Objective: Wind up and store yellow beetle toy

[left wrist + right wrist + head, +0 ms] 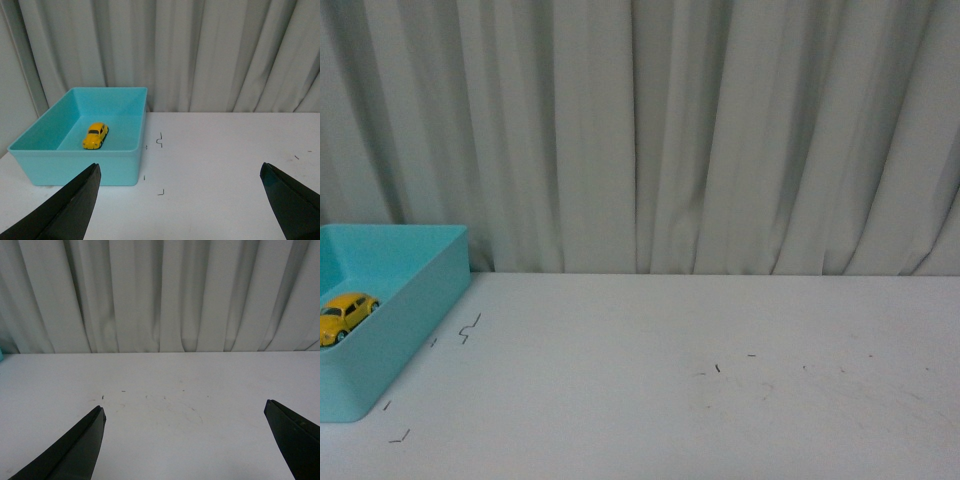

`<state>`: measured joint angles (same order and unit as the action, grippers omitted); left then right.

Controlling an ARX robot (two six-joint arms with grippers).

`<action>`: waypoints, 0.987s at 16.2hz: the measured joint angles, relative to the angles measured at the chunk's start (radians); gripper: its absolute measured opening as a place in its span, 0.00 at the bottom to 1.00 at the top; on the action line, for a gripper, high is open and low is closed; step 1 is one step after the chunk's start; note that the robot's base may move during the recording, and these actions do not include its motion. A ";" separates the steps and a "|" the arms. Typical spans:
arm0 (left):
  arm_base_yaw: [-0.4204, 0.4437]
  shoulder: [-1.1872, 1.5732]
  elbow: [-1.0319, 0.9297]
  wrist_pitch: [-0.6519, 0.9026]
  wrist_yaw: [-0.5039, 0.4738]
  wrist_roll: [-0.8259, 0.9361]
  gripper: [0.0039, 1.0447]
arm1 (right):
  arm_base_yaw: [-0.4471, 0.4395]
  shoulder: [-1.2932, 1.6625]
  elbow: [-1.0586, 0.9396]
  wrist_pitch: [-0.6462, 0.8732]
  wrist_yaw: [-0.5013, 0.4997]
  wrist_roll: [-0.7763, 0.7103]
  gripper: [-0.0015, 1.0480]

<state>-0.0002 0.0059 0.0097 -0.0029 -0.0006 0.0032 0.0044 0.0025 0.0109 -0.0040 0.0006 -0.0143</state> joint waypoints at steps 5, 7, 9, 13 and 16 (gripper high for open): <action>0.000 0.000 0.000 0.000 0.000 0.000 0.94 | 0.000 0.000 0.000 0.000 0.000 0.000 0.94; 0.000 0.000 0.000 0.000 0.000 0.000 0.94 | 0.000 0.000 0.000 0.000 0.000 0.000 0.94; 0.000 0.000 0.000 0.000 0.000 0.000 0.94 | 0.000 0.000 0.000 0.000 0.000 0.000 0.94; 0.000 0.000 0.000 0.002 0.000 0.000 0.94 | 0.000 0.000 0.000 0.002 0.000 0.000 0.94; 0.000 0.000 0.000 0.003 0.000 0.000 0.94 | 0.000 0.001 0.000 0.002 0.000 0.000 0.94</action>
<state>-0.0002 0.0059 0.0097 0.0002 -0.0002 0.0032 0.0044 0.0032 0.0109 -0.0025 0.0006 -0.0143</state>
